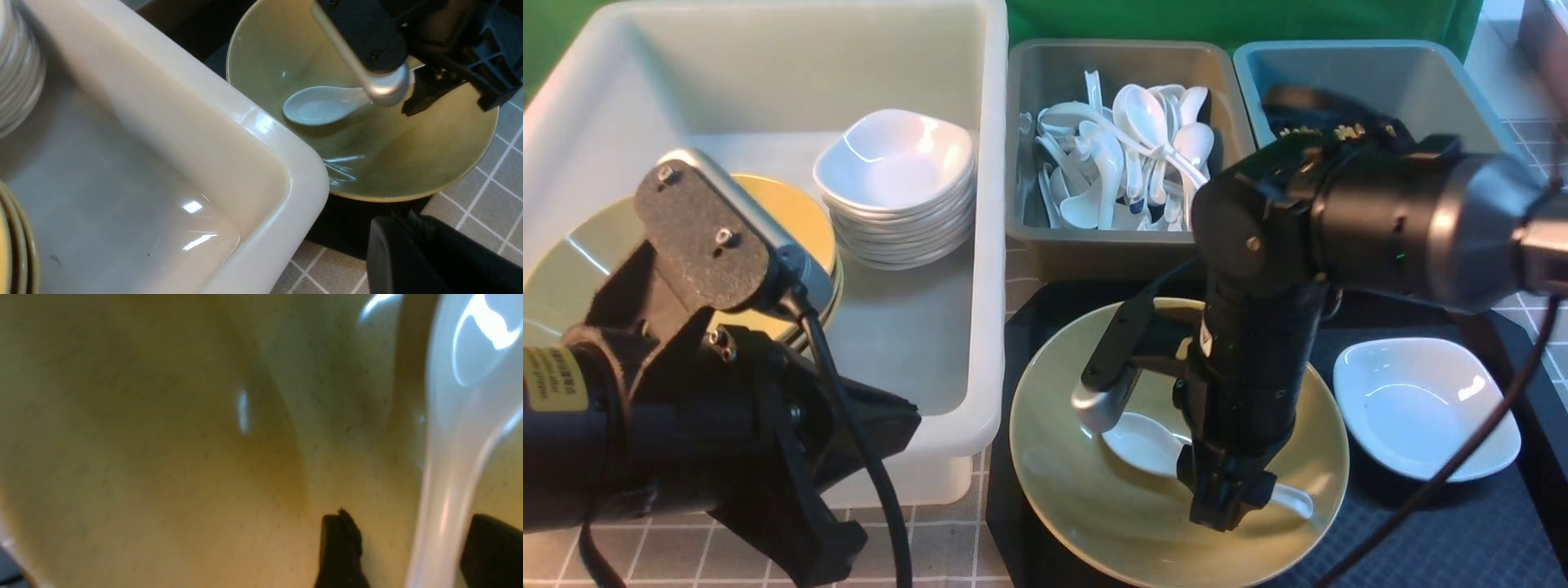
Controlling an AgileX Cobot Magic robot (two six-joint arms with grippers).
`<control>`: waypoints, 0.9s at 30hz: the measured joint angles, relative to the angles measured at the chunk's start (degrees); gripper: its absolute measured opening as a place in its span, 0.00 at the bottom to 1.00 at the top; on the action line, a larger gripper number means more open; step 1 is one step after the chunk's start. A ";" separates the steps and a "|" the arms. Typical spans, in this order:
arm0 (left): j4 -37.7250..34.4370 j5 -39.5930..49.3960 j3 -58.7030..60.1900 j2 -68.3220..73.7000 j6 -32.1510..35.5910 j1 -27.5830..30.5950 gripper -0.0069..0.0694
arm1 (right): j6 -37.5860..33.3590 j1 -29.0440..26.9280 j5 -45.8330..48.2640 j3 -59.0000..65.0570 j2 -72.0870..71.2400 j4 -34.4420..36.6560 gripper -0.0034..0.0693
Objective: On grey table put chopsticks spoon bowls plates into blue grey white boxes.
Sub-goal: 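Reach down and grasp the white spoon resting in the bowl with the right gripper, then place the white spoon into the bin of spoons with the right gripper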
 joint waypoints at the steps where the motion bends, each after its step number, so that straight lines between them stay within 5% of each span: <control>1: 0.00 0.24 0.00 0.00 0.00 0.00 0.08 | 0.43 0.00 -0.14 0.00 0.41 -0.15 0.54; 7: 0.00 2.31 0.00 0.00 0.00 0.00 0.08 | 3.14 0.00 1.25 -2.73 1.07 -0.88 0.21; 19: 4.64 3.47 -12.44 9.85 -2.05 0.00 0.08 | 9.13 -4.10 3.62 -22.63 -2.00 -11.72 0.21; 27: 11.90 4.14 -28.46 27.94 -1.70 0.00 0.08 | 18.36 -11.43 -12.04 -32.84 4.06 -12.11 0.21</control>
